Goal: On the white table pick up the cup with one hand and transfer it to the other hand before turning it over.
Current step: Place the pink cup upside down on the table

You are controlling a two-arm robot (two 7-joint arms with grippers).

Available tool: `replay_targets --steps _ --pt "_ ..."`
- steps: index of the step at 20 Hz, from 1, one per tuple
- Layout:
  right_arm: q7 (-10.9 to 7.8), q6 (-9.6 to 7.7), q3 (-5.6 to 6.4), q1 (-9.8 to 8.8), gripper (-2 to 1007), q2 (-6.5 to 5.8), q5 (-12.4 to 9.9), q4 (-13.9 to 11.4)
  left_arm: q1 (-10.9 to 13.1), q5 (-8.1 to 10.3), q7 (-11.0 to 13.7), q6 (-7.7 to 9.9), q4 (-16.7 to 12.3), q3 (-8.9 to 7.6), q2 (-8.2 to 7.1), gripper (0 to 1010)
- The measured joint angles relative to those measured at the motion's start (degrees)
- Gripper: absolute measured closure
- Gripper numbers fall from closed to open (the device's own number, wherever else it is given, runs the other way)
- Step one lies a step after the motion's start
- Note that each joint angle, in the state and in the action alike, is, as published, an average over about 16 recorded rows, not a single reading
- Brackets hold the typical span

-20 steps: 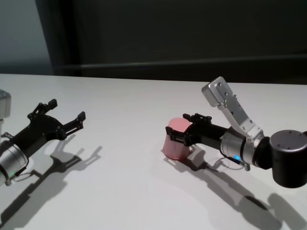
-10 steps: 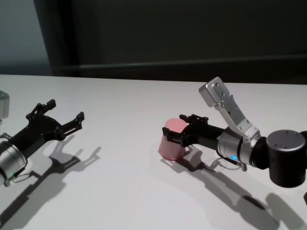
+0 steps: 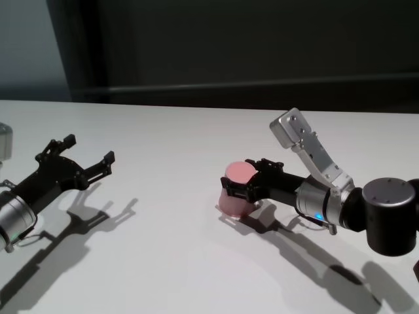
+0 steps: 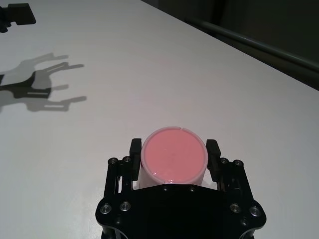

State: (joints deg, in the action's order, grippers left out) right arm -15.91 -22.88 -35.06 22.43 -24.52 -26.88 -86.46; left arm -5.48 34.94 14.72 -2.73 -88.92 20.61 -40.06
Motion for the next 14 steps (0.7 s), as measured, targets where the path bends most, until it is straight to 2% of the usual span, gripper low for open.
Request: replay_targets --steps 9,14 --pt "0.05 -0.09 -0.07 0.01 60 -0.05 -0.1 0.0 0.0 0.0 0.0 0.0 0.0 0.0 0.0 7" --pt "0.07 -0.04 -0.07 0.02 10 -0.07 -0.1 0.0 0.0 0.0 0.0 0.0 0.0 0.0 0.0 7"
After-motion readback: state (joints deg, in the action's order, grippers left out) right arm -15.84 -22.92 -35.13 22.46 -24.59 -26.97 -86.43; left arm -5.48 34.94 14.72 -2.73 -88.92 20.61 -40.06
